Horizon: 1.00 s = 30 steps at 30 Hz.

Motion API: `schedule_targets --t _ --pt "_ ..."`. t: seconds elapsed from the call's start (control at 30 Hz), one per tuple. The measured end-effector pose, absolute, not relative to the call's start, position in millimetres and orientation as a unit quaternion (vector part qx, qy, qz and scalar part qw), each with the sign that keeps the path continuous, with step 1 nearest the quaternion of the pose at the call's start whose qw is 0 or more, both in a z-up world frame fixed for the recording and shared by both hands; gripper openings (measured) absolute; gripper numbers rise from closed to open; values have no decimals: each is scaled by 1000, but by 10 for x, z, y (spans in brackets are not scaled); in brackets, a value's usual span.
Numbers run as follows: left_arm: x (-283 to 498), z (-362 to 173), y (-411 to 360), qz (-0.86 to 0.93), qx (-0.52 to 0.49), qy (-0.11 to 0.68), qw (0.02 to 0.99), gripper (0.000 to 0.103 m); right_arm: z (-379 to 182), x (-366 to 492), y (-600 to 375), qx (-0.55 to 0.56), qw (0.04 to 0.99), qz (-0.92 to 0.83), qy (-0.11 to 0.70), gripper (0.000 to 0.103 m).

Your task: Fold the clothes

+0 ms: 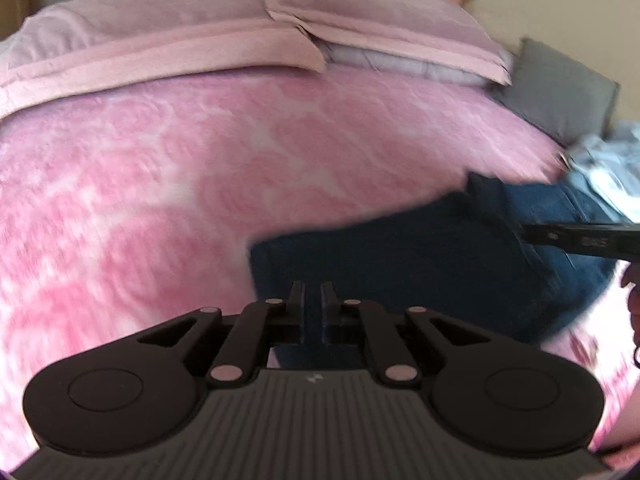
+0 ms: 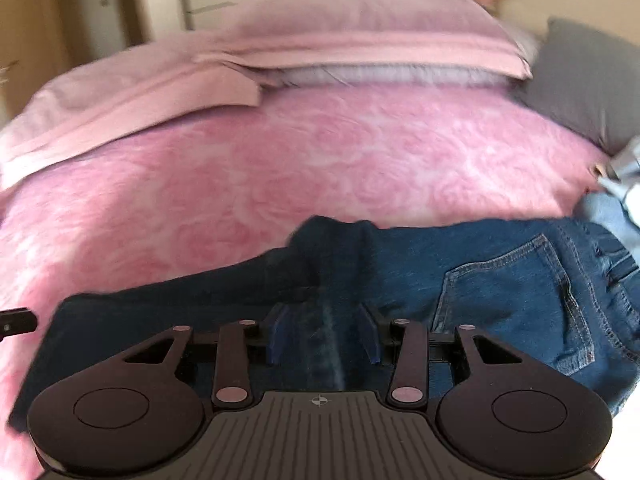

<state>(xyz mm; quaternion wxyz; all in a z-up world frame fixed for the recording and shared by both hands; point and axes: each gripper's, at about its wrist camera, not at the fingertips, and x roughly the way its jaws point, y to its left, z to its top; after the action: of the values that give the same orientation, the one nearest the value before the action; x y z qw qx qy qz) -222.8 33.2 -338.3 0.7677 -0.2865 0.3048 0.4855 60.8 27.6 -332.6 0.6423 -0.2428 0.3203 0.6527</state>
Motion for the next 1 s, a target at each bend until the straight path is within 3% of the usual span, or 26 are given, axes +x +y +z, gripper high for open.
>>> schedule_targets --t 0.1,0.17,0.33,0.43,0.57,0.87,1.0 --pt "-2115 -3675 193 484 -273 343 758 6 -3620 502 155 -297 605 660 332 42" --pt "-2102 -3681 218 497 -280 334 750 5 -3800 455 82 -315 602 674 290 42" --pt "-2149 -3403 42 523 -266 307 750 3 -3577 628 30 -289 607 671 311 42" --pt "-2146 -3557 -40 519 -274 321 743 3 -3484 722 -104 -273 612 677 304 42" --pt "-2129 -3730 -64 524 -239 300 761 3 -3792 737 -193 -298 605 675 298 42" --pt "-2193 -3846 -258 528 -178 254 791 3 -3785 738 -538 -202 652 693 232 42" --pt "-2156 -3873 -372 556 -165 239 779 4 -3953 625 -602 -223 656 689 210 42"
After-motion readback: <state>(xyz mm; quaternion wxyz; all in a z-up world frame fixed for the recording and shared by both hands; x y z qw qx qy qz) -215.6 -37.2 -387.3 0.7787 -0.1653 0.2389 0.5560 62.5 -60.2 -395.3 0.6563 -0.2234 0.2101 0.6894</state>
